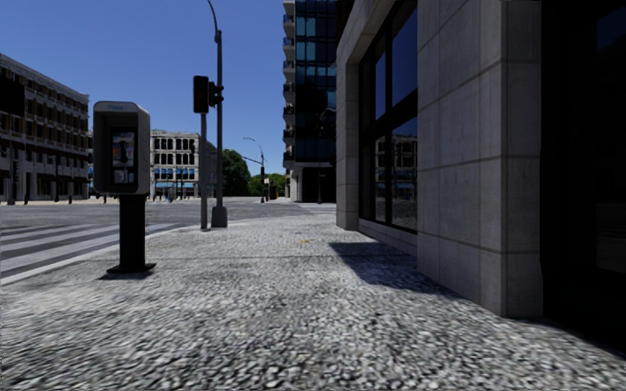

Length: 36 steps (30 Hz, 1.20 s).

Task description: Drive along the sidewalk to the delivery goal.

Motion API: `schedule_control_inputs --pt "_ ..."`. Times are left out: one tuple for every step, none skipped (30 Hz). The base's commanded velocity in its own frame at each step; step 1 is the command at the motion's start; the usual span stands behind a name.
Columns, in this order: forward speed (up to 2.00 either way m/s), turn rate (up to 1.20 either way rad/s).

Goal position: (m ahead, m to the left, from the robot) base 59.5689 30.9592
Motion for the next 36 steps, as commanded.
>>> schedule_control_inputs --pt "2.0 0.0" --pt "2.0 0.0" --pt "2.0 0.0" --pt "2.0 0.0" --pt "2.0 0.0" --pt "2.0 0.0" --pt "2.0 0.0" --pt "2.0 0.0" --pt "2.0 0.0" --pt "2.0 0.0" --pt "2.0 0.0" --pt "2.0 0.0" --pt "2.0 0.0" --pt "2.0 0.0" --pt "2.0 0.0" --pt "2.0 0.0" --pt "2.0 0.0" --pt "2.0 0.0" --pt "2.0 0.0" --pt "2.0 0.0" --pt "2.0 0.0" --pt "2.0 0.0" --pt "2.0 0.0" --pt "2.0 0.0" --pt "2.0 0.0" --pt "2.0 0.0" --pt "2.0 0.0" --pt "2.0 0.0" --pt "2.0 0.0" --pt "2.0 0.0" --pt "2.0 0.0" --pt "2.0 0.0" --pt "1.99 0.0" --pt "1.99 0.0" --pt "1.9 0.0" --pt "1.81 0.06"
